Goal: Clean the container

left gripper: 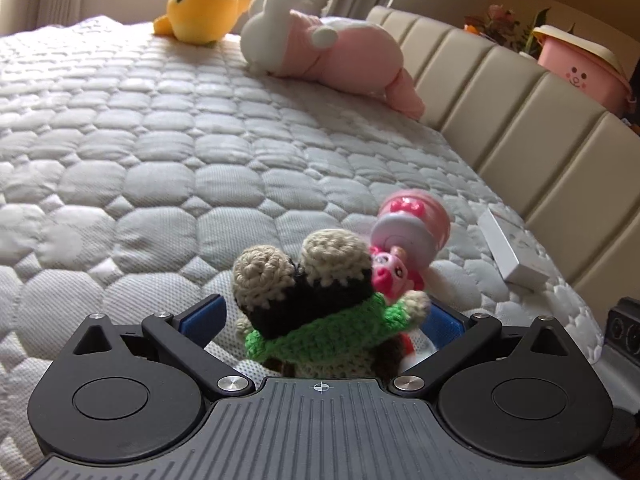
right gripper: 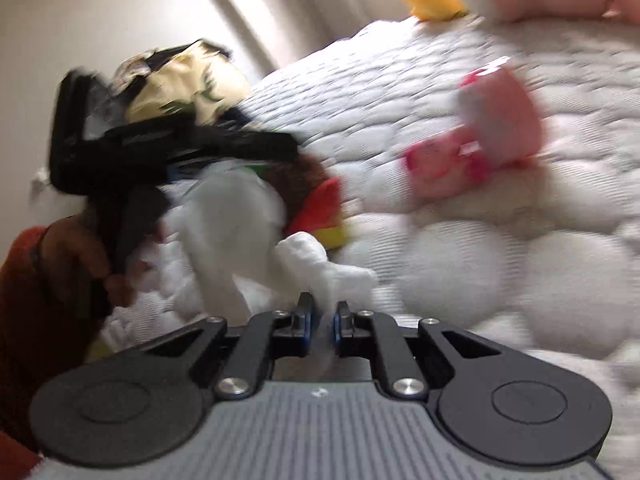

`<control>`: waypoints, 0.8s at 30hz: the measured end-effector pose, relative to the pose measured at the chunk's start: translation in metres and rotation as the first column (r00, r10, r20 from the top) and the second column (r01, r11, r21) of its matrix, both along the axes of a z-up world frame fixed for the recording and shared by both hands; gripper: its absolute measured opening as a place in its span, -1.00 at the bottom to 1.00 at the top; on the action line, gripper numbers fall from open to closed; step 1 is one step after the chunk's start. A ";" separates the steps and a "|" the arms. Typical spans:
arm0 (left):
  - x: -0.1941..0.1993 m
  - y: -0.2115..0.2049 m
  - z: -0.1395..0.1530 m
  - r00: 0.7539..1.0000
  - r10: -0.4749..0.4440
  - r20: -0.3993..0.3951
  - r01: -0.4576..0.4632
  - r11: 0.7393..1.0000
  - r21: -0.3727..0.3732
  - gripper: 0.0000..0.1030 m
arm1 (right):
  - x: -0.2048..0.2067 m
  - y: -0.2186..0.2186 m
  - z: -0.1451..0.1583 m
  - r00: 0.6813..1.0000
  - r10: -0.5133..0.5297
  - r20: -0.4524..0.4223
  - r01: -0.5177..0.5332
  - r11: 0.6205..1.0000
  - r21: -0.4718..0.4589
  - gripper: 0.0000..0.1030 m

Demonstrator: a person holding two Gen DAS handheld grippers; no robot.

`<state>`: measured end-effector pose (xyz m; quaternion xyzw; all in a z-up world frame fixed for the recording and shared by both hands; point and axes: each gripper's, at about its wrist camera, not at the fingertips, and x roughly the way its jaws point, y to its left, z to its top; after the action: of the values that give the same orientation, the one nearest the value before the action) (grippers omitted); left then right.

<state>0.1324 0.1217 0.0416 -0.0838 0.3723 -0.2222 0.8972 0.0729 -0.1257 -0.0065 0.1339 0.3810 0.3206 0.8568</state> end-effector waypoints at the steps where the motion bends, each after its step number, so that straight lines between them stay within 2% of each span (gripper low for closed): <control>1: -0.002 0.001 0.004 1.000 0.006 0.013 -0.006 1.000 0.006 1.00 | -0.002 -0.011 0.002 0.999 -0.032 0.007 0.032 0.999 -0.005 -0.76; 5: -0.014 -0.004 0.017 0.999 0.006 0.054 -0.008 0.999 0.038 1.00 | -0.013 -0.062 0.011 0.986 -0.163 0.046 0.164 0.986 -0.023 -0.76; 11: -0.024 -0.041 0.017 0.994 -0.046 0.102 0.029 0.986 0.162 1.00 | -0.021 -0.120 0.015 0.944 -0.311 0.111 0.323 0.938 -0.123 -0.76; 13: -0.028 -0.060 0.018 0.987 -0.067 0.149 0.037 0.980 0.194 1.00 | -0.022 -0.136 0.013 0.933 -0.343 0.109 0.356 0.924 -0.141 -0.75; 15: -0.037 -0.080 0.020 0.968 -0.112 0.223 0.065 0.976 0.209 1.00 | -0.023 -0.146 0.011 0.920 -0.371 0.122 0.388 0.906 -0.169 -0.72; 18: -0.052 -0.104 0.014 0.935 -0.150 0.321 0.103 0.982 0.158 1.00 | -0.024 -0.161 0.010 0.905 -0.404 0.131 0.424 0.882 -0.208 -0.53; 19: -0.056 -0.111 0.009 0.930 -0.152 0.334 0.115 0.985 0.131 1.00 | -0.025 -0.167 0.012 0.900 -0.415 0.133 0.435 0.874 -0.215 -0.39; 20: -0.058 -0.118 0.001 0.929 -0.157 0.336 0.128 0.986 0.106 1.00 | -0.027 -0.171 0.014 0.893 -0.426 0.143 0.449 0.866 -0.221 -0.16; 21: -0.060 -0.125 -0.008 0.930 -0.154 0.334 0.131 0.987 0.092 1.00 | -0.029 -0.173 0.019 0.885 -0.437 0.162 0.464 0.856 -0.226 -0.06; 22: -0.061 -0.131 -0.016 0.931 -0.153 0.331 0.130 0.987 0.089 1.00 | -0.032 -0.173 0.024 0.875 -0.444 0.190 0.480 0.847 -0.230 0.03; 24: -0.064 -0.139 -0.031 0.928 -0.146 0.342 0.113 0.987 0.115 1.00 | -0.037 -0.172 0.039 0.855 -0.455 0.249 0.507 0.833 -0.220 0.08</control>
<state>0.0681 -0.0172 0.0105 0.0236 0.2220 -0.2749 0.9352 0.0361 -0.2982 0.0323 0.0735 0.2942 0.0483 0.9517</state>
